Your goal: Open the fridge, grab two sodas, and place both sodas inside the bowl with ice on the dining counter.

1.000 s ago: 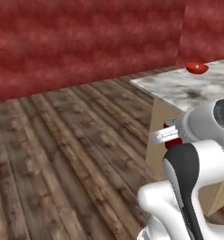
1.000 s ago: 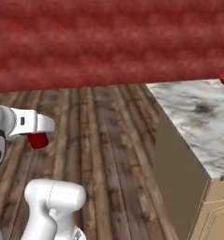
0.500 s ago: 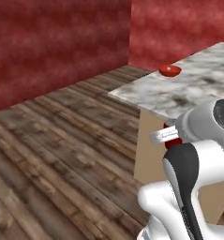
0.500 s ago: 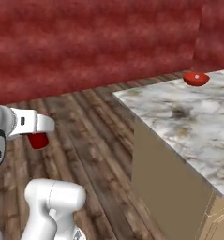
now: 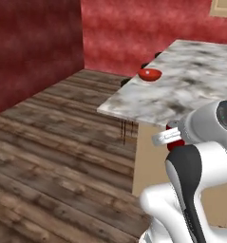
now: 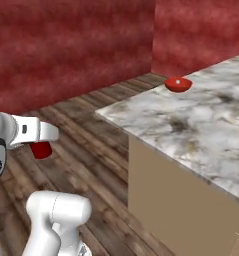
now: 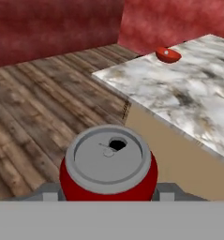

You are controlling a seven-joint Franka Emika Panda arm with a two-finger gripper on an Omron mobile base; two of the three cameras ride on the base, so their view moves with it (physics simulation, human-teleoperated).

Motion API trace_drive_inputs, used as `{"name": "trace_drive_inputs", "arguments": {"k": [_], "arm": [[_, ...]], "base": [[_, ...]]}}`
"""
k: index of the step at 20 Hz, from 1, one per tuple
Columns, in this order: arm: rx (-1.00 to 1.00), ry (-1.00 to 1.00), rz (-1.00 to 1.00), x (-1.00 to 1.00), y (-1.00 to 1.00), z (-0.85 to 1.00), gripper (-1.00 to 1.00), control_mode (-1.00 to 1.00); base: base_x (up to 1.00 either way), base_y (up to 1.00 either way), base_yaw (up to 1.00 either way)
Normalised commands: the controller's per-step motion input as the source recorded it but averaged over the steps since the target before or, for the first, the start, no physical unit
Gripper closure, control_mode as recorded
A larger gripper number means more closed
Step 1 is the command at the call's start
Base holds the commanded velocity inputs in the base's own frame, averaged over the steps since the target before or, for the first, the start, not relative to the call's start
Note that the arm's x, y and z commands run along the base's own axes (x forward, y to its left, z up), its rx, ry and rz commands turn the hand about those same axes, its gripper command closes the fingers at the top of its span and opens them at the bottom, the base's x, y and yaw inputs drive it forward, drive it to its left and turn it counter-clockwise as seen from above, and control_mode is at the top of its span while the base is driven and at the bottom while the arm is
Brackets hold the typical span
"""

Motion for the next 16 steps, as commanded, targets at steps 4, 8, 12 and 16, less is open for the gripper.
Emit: {"name": "trace_drive_inputs", "arguments": {"k": [4,8,12,16], "arm": [[0.00,0.00,0.00,0.00,0.00,0.00,1.00,1.00],[0.00,0.00,0.00,0.00,0.00,0.00,1.00,1.00],[0.00,0.00,0.00,0.00,0.00,0.00,1.00,1.00],[0.00,0.00,0.00,0.00,0.00,0.00,1.00,1.00]], "base": [[0.50,0.77,-0.46],[0.34,0.88,-0.42],[0.28,0.93,-0.39],[0.26,0.93,-0.39]]}}
